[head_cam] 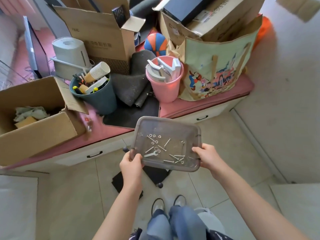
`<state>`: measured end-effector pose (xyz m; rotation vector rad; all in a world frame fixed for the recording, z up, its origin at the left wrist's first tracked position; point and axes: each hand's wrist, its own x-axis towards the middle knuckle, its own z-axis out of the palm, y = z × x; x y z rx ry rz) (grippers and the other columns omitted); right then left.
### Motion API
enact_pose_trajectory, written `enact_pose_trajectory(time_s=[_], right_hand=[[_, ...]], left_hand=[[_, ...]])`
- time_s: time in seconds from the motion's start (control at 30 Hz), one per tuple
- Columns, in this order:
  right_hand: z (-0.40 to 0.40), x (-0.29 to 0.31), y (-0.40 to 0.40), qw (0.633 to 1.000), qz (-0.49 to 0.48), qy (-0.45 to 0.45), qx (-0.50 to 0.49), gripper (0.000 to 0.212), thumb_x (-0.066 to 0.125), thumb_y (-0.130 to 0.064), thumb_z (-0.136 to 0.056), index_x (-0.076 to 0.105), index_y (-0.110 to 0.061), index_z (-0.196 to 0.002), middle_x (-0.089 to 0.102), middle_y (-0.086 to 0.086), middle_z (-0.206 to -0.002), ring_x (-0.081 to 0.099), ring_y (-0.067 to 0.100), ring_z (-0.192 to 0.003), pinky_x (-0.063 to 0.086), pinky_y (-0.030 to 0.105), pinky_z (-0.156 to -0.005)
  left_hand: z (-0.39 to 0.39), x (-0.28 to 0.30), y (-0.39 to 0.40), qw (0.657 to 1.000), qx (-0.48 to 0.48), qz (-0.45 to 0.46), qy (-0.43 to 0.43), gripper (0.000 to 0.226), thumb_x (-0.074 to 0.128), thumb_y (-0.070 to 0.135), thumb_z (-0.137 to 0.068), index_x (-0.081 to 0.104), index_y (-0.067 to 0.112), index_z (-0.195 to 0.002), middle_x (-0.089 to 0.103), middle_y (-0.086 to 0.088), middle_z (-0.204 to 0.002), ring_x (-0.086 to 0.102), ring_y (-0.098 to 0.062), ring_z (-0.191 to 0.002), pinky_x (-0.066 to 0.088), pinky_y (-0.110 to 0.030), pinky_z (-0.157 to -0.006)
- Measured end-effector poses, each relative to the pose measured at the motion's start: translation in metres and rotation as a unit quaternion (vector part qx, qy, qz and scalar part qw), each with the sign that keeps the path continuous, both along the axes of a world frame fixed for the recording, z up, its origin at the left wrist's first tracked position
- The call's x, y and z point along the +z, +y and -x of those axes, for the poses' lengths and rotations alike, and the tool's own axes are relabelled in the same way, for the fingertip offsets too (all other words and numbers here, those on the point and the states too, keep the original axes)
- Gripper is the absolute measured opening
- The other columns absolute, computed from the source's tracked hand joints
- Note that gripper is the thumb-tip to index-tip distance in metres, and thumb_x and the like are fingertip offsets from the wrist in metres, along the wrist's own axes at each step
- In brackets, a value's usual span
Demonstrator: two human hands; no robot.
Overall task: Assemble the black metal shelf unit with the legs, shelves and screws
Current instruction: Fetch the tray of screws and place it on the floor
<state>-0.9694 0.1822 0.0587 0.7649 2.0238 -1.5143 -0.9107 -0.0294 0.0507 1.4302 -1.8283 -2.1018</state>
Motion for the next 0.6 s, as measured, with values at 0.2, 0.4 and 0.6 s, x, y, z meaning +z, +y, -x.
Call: enact_pose_trajectory(time_s=[0.2, 0.4, 0.6], right_hand=[[0.044, -0.006, 0.022, 1.000, 0.008, -0.010, 0.016, 0.012, 0.052, -0.004, -0.095, 0.061, 0.001, -0.102, 0.061, 0.014, -0.086, 0.063, 0.021, -0.063, 0.056, 0.028, -0.054], [0.100, -0.017, 0.063, 0.997, 0.033, -0.029, 0.069, 0.015, 0.053, -0.003, -0.095, 0.063, 0.001, -0.106, 0.064, 0.014, -0.091, 0.064, 0.020, -0.066, 0.052, 0.022, -0.045], [0.173, -0.060, 0.118, 0.990, 0.024, -0.043, 0.130, 0.020, 0.051, -0.003, -0.095, 0.061, 0.006, -0.109, 0.059, 0.014, -0.091, 0.061, 0.024, -0.071, 0.055, 0.027, -0.054]], left_hand=[[0.042, -0.008, 0.023, 1.000, 0.014, -0.002, -0.013, 0.024, 0.049, 0.000, -0.098, 0.063, 0.018, -0.104, 0.065, -0.001, -0.095, 0.064, -0.020, -0.093, 0.056, -0.041, -0.094], [0.079, -0.016, 0.068, 0.998, 0.057, 0.005, -0.025, 0.026, 0.049, 0.000, -0.098, 0.064, 0.021, -0.094, 0.065, -0.003, -0.096, 0.065, -0.026, -0.101, 0.054, -0.046, -0.099], [0.128, -0.053, 0.136, 0.991, 0.125, 0.026, -0.046, 0.024, 0.049, 0.002, -0.097, 0.067, 0.015, -0.107, 0.067, -0.006, -0.101, 0.065, -0.027, -0.105, 0.054, -0.045, -0.097]])
